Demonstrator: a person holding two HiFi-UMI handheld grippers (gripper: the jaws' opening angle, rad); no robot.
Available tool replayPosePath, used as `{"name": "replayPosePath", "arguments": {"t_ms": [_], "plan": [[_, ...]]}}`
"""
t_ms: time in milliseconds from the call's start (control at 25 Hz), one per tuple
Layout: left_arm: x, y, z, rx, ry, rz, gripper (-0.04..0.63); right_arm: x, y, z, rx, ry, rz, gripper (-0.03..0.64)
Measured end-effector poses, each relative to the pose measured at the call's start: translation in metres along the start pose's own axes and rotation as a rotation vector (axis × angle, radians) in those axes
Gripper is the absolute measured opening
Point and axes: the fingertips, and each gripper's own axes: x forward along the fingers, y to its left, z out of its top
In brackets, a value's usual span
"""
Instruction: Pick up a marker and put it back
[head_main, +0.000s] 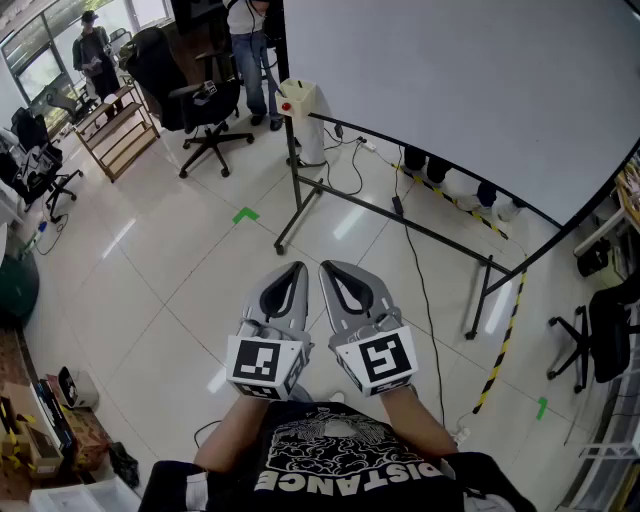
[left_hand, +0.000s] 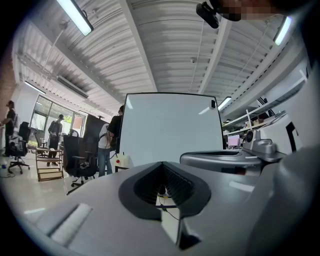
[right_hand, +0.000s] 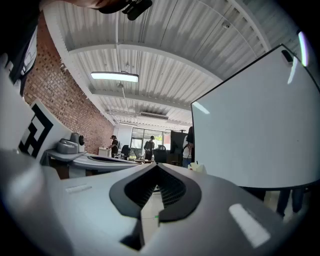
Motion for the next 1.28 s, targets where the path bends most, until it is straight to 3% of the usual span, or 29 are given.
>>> {"name": "replayPosePath", "arguments": {"t_ms": [520,1280], "plan": [[0.044,0.016,-0.013,-0.01,-0.018,-0.012,0.006,0.033,-0.028,-0.017,-0.021,0.024,0.011,0.0],[0.159,0.102,-0.011,-0.043,0.006,-0.042,0.006,0.158,-0.09,-0.03,-0.028,0.065,-0.03,0.0]]}}
